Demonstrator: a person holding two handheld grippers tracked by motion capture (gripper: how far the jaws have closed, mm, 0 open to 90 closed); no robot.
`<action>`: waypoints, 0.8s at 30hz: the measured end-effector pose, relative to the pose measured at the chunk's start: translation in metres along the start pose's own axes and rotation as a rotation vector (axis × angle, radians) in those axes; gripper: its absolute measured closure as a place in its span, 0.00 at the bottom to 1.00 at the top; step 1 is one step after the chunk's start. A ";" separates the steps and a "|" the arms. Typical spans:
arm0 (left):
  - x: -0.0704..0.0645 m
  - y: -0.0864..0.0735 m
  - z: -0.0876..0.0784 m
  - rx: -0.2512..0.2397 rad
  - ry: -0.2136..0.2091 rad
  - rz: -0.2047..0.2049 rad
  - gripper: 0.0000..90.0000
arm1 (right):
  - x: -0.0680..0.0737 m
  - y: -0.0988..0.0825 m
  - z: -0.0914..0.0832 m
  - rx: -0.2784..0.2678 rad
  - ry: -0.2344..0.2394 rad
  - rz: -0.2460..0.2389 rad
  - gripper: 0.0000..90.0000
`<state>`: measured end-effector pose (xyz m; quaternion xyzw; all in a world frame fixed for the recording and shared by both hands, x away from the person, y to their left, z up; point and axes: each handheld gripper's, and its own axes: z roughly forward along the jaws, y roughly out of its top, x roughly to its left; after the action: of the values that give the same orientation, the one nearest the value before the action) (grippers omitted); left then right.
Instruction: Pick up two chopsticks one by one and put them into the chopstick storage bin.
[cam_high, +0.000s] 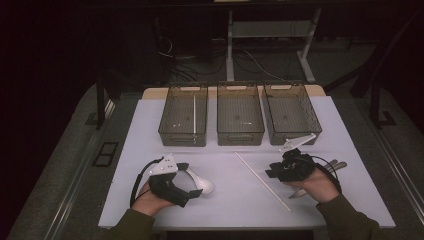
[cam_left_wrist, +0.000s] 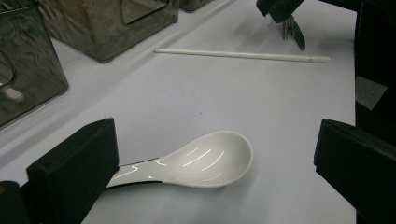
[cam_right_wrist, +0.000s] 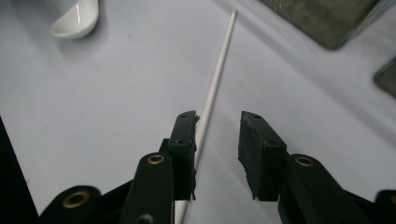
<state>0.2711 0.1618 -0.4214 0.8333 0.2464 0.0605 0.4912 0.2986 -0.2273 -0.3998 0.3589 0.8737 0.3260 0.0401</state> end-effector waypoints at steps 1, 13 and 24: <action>0.000 0.000 0.000 0.000 0.000 0.001 0.00 | 0.001 -0.003 0.001 0.006 0.003 0.000 0.74; 0.000 0.001 -0.001 0.000 -0.001 0.001 0.00 | 0.010 -0.014 0.022 0.080 0.013 -0.004 0.80; -0.001 0.001 -0.001 0.001 -0.003 0.001 0.00 | 0.015 -0.014 0.035 0.123 -0.013 -0.028 0.89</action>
<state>0.2704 0.1619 -0.4203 0.8338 0.2455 0.0594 0.4910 0.2895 -0.2064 -0.4329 0.3506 0.8967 0.2687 0.0279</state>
